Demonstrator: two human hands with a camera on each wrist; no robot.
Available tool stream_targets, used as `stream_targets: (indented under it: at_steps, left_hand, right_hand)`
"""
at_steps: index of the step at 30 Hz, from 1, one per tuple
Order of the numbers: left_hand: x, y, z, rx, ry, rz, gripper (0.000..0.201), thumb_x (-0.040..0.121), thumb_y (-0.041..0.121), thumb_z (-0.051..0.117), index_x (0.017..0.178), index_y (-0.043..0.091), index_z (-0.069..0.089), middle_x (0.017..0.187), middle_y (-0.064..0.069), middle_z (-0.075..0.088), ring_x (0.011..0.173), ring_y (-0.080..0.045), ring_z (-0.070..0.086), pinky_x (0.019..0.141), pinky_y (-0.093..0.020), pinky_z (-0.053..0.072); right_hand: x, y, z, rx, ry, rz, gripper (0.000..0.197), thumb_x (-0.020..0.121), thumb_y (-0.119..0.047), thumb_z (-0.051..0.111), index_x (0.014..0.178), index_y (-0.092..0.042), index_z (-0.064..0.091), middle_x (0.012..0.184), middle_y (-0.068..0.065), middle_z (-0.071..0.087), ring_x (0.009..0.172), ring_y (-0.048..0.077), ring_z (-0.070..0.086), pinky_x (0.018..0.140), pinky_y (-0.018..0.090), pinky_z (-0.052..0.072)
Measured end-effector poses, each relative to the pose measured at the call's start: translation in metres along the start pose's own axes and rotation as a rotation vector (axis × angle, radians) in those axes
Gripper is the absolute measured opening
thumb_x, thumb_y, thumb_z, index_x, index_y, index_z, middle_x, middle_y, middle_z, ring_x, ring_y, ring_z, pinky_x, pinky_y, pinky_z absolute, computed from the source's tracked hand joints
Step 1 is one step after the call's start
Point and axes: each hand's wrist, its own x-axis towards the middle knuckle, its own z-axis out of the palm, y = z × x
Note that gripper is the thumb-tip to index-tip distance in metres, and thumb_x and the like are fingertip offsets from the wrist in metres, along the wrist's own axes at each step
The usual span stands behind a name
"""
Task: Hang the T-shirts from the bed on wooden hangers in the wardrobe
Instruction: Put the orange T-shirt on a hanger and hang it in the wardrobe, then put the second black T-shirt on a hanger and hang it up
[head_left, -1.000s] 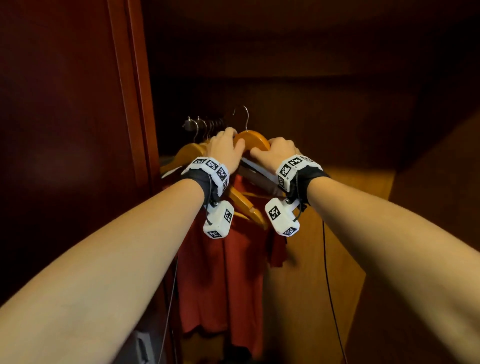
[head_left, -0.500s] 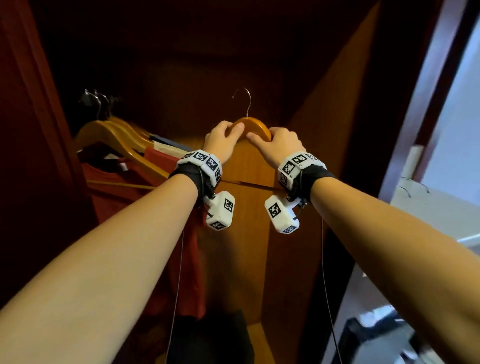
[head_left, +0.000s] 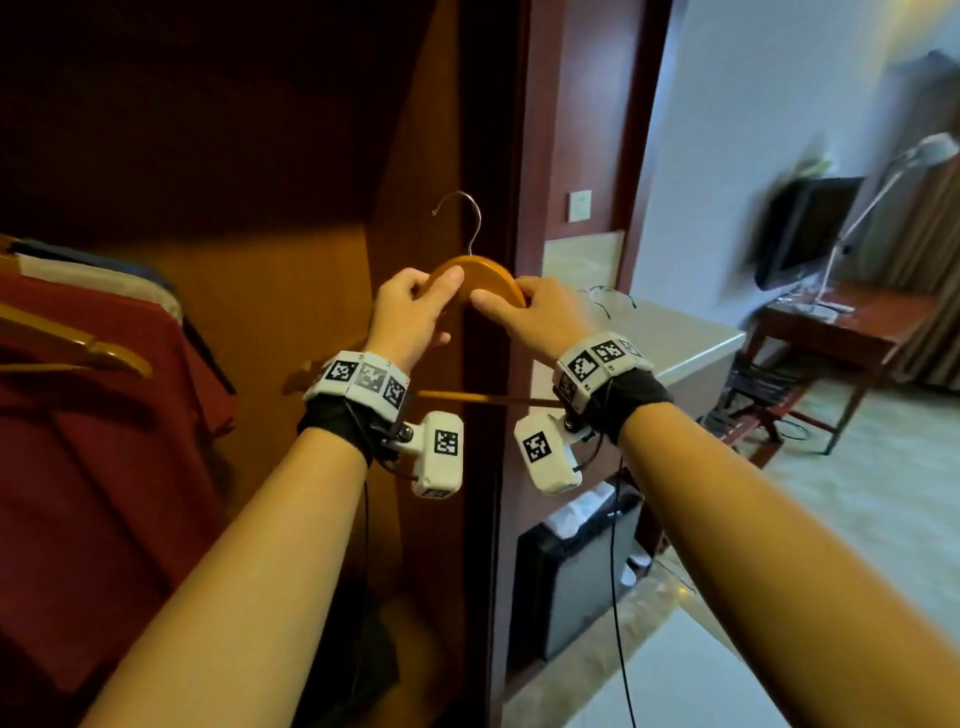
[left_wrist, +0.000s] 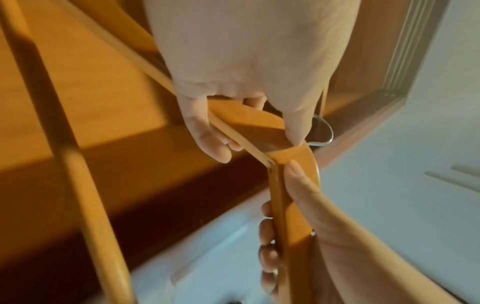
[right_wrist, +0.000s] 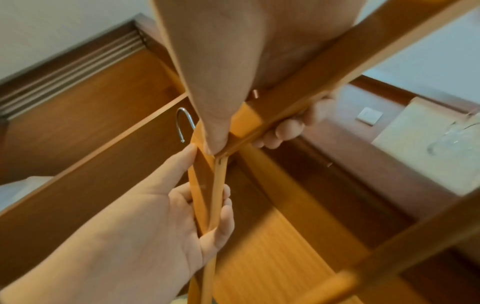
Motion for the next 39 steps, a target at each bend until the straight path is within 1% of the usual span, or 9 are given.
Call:
stream_targets:
  at_steps: [5,9,14,19,23,27,31,35,39]
  left_hand:
    - [-0.034,-0.005,0.108,-0.096,-0.063,-0.034,0.036,0.091,0.039,0.067,0.097,0.004,0.06,0.094,-0.011,0.059,0.087,-0.018,0.062,0.063,-0.028,0.059]
    - [-0.063,-0.001,0.203,-0.198,-0.135,-0.076,0.022,0.091,0.032,0.069,0.086,0.015,0.055,0.091,-0.004,0.06,0.091,-0.015,0.062,0.069,-0.034,0.059]
    - [-0.092,0.008,0.3,-0.251,-0.266,-0.066,0.025,0.089,0.03,0.072,0.092,0.011,0.056,0.092,-0.007,0.059,0.089,-0.012,0.064,0.077,-0.036,0.06]
    - [-0.12,-0.003,0.388,-0.286,-0.424,-0.089,0.02,0.084,0.026,0.077,0.084,0.017,0.06,0.09,-0.01,0.064,0.093,-0.026,0.069,0.079,-0.04,0.06]
    - [-0.131,-0.023,0.46,-0.302,-0.527,-0.112,0.017,0.083,0.026,0.077,0.088,0.017,0.063,0.095,-0.016,0.071,0.095,-0.027,0.071,0.081,-0.039,0.059]
    - [-0.125,-0.047,0.538,-0.302,-0.631,-0.121,0.021,0.084,0.025,0.077,0.094,0.011,0.064,0.099,-0.022,0.069,0.096,-0.033,0.07,0.082,-0.042,0.06]
    - [-0.103,-0.073,0.63,-0.297,-0.768,-0.122,0.022,0.087,0.024,0.074,0.095,0.008,0.062,0.089,-0.009,0.069,0.087,-0.021,0.07,0.076,-0.029,0.058]
    - [-0.065,-0.093,0.724,-0.274,-0.918,-0.128,0.034,0.088,0.029,0.073,0.099,0.0,0.059,0.106,-0.025,0.066,0.099,-0.032,0.068,0.085,-0.049,0.058]
    - [-0.028,-0.089,0.812,-0.29,-1.041,-0.106,0.027,0.087,0.037,0.072,0.094,0.014,0.059,0.105,-0.021,0.067,0.1,-0.031,0.067,0.088,-0.048,0.058]
  right_hand:
    - [-0.039,0.083,-0.067,-0.005,0.048,0.072,0.045,0.085,-0.065,0.062,0.075,-0.022,0.061,0.065,-0.003,0.06,0.06,0.015,0.056,0.063,0.034,0.046]
    - [-0.078,0.147,-0.135,0.049,0.085,0.152,0.039,0.085,-0.057,0.068,0.073,-0.021,0.061,0.062,-0.006,0.052,0.058,0.011,0.047,0.063,0.028,0.038]
    - [-0.124,0.213,-0.211,0.066,0.185,0.22,0.037,0.081,-0.055,0.074,0.07,-0.022,0.061,0.061,-0.009,0.053,0.059,0.008,0.049,0.062,0.026,0.04]
    - [-0.175,0.287,-0.264,0.126,0.306,0.26,0.026,0.076,-0.049,0.081,0.077,-0.026,0.069,0.058,-0.013,0.058,0.056,0.002,0.053,0.06,0.019,0.042]
    - [-0.2,0.346,-0.29,0.107,0.385,0.325,0.029,0.074,-0.053,0.08,0.08,-0.025,0.072,0.069,0.002,0.069,0.066,0.021,0.065,0.065,0.037,0.051]
    - [-0.212,0.41,-0.315,0.079,0.449,0.434,0.025,0.079,-0.048,0.079,0.077,-0.024,0.071,0.06,-0.012,0.057,0.056,-0.001,0.048,0.059,0.015,0.037]
    - [-0.208,0.479,-0.344,0.086,0.522,0.547,0.023,0.08,-0.045,0.079,0.09,-0.025,0.075,0.073,-0.007,0.066,0.067,0.005,0.056,0.067,0.021,0.043]
    - [-0.184,0.541,-0.38,0.066,0.582,0.652,0.016,0.08,-0.042,0.079,0.09,-0.032,0.073,0.078,-0.01,0.069,0.071,0.001,0.059,0.069,0.017,0.044]
    - [-0.154,0.599,-0.422,0.053,0.71,0.674,0.018,0.079,-0.042,0.081,0.082,-0.027,0.073,0.07,-0.005,0.067,0.065,0.005,0.057,0.066,0.026,0.046]
